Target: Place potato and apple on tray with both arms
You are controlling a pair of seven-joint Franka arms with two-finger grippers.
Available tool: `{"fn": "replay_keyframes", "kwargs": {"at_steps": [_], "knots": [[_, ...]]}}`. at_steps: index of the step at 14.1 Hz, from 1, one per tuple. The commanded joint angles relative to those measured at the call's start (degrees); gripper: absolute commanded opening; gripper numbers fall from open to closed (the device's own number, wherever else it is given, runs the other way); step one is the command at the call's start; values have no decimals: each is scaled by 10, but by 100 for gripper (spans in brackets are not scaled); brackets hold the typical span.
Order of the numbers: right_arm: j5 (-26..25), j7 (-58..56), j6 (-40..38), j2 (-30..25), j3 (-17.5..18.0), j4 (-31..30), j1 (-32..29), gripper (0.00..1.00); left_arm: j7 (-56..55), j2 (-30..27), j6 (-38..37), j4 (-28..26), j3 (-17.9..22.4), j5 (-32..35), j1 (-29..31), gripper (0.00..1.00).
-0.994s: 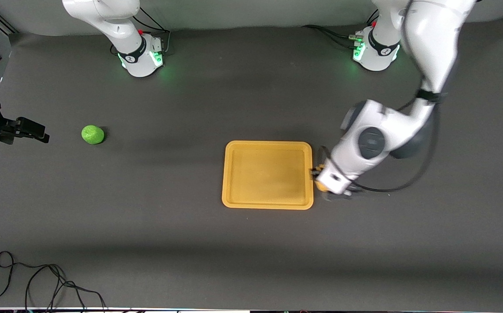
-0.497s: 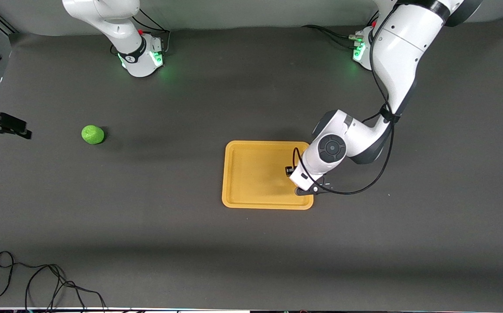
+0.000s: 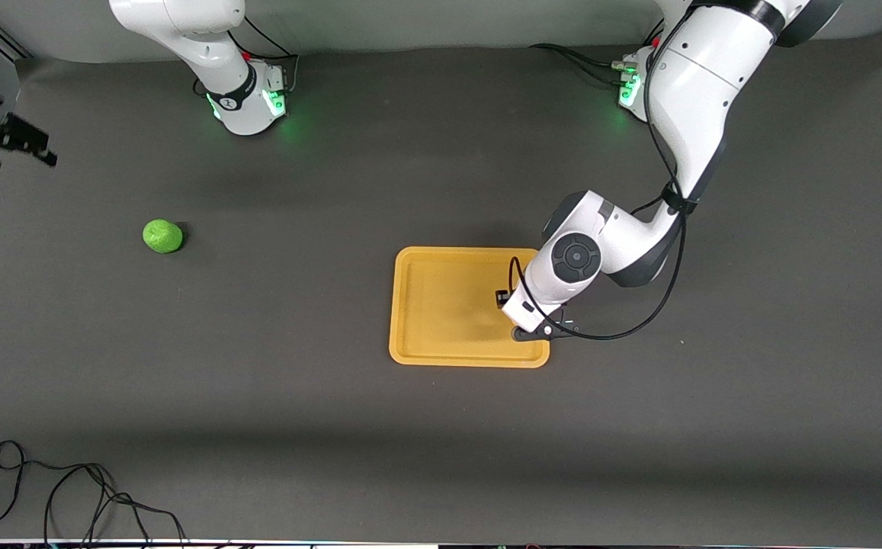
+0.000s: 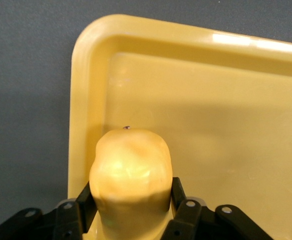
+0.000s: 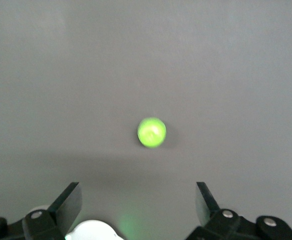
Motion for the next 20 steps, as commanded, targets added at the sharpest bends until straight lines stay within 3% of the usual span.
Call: {"fn": "replay_keyframes", "kwargs": {"at_steps": [1,4,7,10,14,17,20], "knots": [[-30,-24,23,-53,-43,-68,9,100,-5,1,-10,8,8,14,-7,88],[-49,-24,59,-52,-62,-113,9,100,-5,-4,-16,10,8,14,-3,95],[-52,-24,156,-34,-87,-183,6,100,-9,-48,-37,13,10,14,6,99],[-62,-25,270,35,-120,-225,11,100,39,-154,-107,18,5,5,72,100],[-59,-26,438,151,-127,-260,12,100,181,-266,-247,16,12,22,134,100],[-51,-22,508,220,-128,-260,29,100,273,-316,-260,-10,20,34,187,100],[3,-24,511,247,-128,-259,68,100,324,-360,-253,-56,20,34,234,100]]}}
